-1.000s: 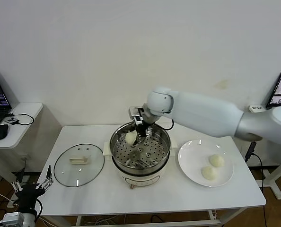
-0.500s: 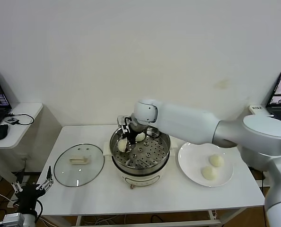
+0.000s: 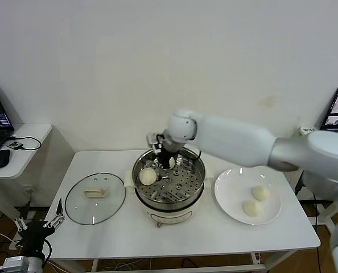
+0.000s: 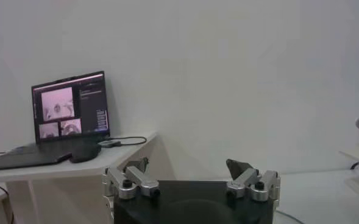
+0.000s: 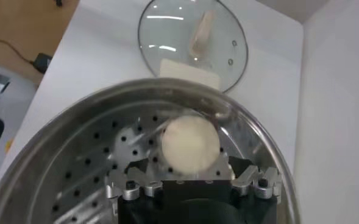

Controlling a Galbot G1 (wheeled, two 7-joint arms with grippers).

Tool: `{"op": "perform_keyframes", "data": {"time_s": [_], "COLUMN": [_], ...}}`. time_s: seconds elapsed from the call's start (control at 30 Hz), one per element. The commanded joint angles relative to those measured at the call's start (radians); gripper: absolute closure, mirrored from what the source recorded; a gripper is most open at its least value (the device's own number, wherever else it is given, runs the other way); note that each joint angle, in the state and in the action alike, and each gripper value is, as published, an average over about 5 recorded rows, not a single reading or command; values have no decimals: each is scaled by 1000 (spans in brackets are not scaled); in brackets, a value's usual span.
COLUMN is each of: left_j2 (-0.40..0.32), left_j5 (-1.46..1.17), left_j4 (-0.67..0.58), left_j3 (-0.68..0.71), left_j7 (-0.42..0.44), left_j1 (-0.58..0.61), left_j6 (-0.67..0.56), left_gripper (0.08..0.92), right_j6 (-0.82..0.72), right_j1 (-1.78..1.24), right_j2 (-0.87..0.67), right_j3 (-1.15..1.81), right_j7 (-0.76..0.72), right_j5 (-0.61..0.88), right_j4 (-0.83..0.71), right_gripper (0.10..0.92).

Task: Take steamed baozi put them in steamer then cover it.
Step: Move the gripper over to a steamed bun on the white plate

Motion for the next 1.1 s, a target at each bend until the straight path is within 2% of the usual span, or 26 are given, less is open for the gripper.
{"op": "perform_keyframes", "data": {"time_s": [0.03, 0.3, 0.57, 0.8, 1.1], "left_j2": [5, 7, 32, 35, 29], "left_j5": [-9, -8, -6, 3, 11], "left_j4": [-4, -1, 19, 25, 29], "left_j3": [3, 14, 0, -1, -3], "left_j7": [2, 0, -3, -3, -3], "left_j1": [0, 7, 21, 24, 26], "left_j6": [2, -4, -12, -11, -8], "left_gripper": [177, 177, 177, 177, 177], "right_j6": [49, 94, 168, 245, 255], "right_j1": [216, 203, -219, -432, -632], "right_j2": [-336, -645, -823, -818, -718], "right_j3": [-83, -79, 243, 344, 456], "right_j7": [-74, -123, -157, -146, -127], "right_j5": [-4, -115, -308, -449, -527], "right_j4": [274, 403, 383, 309, 184], "right_gripper": [202, 202, 203, 203, 203]}}
